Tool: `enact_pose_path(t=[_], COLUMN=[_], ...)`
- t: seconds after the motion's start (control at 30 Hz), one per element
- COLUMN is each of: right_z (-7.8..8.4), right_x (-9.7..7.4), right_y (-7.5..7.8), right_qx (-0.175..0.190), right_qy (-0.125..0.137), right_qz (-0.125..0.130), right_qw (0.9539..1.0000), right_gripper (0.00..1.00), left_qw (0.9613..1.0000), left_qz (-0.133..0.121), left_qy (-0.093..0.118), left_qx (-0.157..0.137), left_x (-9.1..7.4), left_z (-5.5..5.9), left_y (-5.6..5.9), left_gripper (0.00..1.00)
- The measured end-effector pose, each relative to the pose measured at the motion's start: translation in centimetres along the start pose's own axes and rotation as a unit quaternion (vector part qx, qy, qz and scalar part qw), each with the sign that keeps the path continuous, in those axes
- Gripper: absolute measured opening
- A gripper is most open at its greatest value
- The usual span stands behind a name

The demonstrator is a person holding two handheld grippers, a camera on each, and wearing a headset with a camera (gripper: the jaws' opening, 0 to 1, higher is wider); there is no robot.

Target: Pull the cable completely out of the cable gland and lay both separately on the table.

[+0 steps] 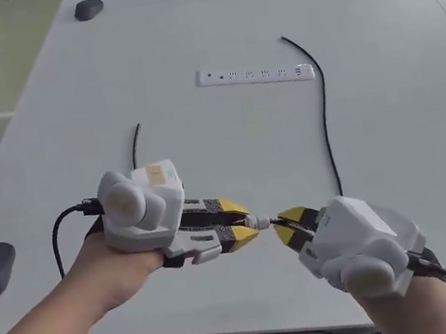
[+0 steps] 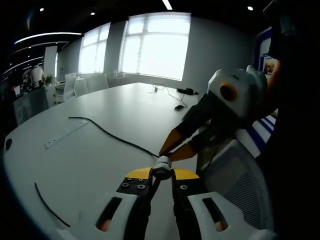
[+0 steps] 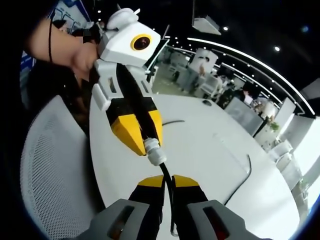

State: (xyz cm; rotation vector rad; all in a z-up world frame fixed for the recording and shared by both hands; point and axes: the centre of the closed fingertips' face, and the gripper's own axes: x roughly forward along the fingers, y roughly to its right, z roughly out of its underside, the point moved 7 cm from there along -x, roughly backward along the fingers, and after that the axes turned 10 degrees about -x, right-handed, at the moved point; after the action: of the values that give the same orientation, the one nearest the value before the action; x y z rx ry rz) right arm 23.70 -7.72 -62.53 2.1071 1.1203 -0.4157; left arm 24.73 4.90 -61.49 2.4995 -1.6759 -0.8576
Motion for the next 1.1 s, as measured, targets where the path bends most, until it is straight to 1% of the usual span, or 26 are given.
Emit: enact_pose_path(t=[0.03,0.1,0.17,0.3,0.37,0.4,0.47,0.53,0.57,0.6,0.63,0.7,0.77,0.8,0.87,0.97,1.0,1.03,1.07,1.1], right_z=[0.1,0.8,1.1,2.2,2.8,3.2,3.7,4.3,4.6,4.9,5.3,6.0,6.5,6.7,7.3,8.1,8.3,8.3,8.4,8.4], right_x=[0.0,0.2,0.2,0.4,0.4,0.4,0.5,0.5,0.5,0.6,0.7,0.7,0.7,0.6,0.7,0.8,0.9,0.9,1.0,1.0], right_y=[0.0,0.1,0.2,0.4,0.5,0.6,0.8,0.8,0.7,0.7,0.7,0.7,0.7,0.8,0.7,0.5,0.3,0.2,0.1,-0.1], right_qx=[0.006,0.036,0.05,0.075,0.09,0.103,0.113,0.139,0.163,0.177,0.197,0.221,0.25,0.26,0.288,0.303,0.319,0.33,0.327,0.329], right_qy=[0.0,-0.004,-0.004,-0.012,-0.018,-0.021,-0.026,-0.029,-0.031,-0.032,-0.034,-0.04,-0.041,-0.041,-0.042,-0.049,-0.05,-0.047,-0.048,-0.049], right_qz=[-0.001,0.001,0.002,0.007,0.01,0.011,0.015,0.018,0.019,0.019,0.022,0.026,0.035,0.041,0.046,0.048,0.049,0.047,0.048,0.048], right_qw=[1.0,0.9993,0.9987,0.9971,0.9958,0.9944,0.9931,0.9897,0.986,0.9834,0.9796,0.9741,0.9666,0.9639,0.9556,0.9506,0.9452,0.9416,0.9424,0.9418], right_gripper=[0.0,0.0,0.0,0.0,0.0,0.0,0.0,0.0,0.0,0.0,0.0,0.0,0.0,0.0,0.0,0.0,0.0,0.01,0.01,0.01], left_qw=[1.0,1.0,1.0,1.0,1.0,1.0,1.0,1.0,0.9999,0.9999,0.9999,0.9999,0.9998,0.9997,0.9997,0.9996,0.9996,0.9997,0.9997,0.9998], left_qz=[0.0,0.0,0.0,0.0,0.0,0.001,0.001,0.001,0.0,0.0,0.0,0.0,0.0,-0.002,-0.003,-0.005,-0.005,-0.005,-0.005,-0.006], left_qy=[-0.001,-0.002,-0.001,-0.001,-0.001,0.0,0.003,0.006,0.007,0.008,0.009,0.013,0.02,0.021,0.023,0.024,0.024,0.023,0.021,0.019], left_qx=[0.001,0.0,0.0,0.0,0.0,-0.001,-0.006,-0.007,-0.007,-0.006,-0.006,-0.008,-0.01,-0.011,-0.012,-0.011,-0.011,-0.011,-0.009,-0.007], left_x=[0.0,-0.1,-0.1,-0.2,-0.3,-0.3,-0.3,-0.4,-0.4,-0.4,-0.4,-0.4,-0.5,-0.5,-0.6,-0.6,-0.5,-0.5,-0.5,-0.4], left_z=[0.0,0.0,0.0,0.0,0.0,0.0,0.0,0.0,0.0,0.0,0.0,-0.1,-0.3,-0.3,-0.3,-0.4,-0.4,-0.3,-0.3,-0.3], left_y=[0.0,0.0,0.0,0.0,0.0,0.1,0.1,0.1,0.1,0.2,0.2,0.3,0.2,0.1,0.1,0.1,0.1,0.1,0.2,0.2], left_gripper=[0.15,0.15,0.15,0.15,0.15,0.15,0.15,0.15,0.15,0.15,0.15,0.15,0.15,0.15,0.15,0.15,0.15,0.15,0.15,0.15])
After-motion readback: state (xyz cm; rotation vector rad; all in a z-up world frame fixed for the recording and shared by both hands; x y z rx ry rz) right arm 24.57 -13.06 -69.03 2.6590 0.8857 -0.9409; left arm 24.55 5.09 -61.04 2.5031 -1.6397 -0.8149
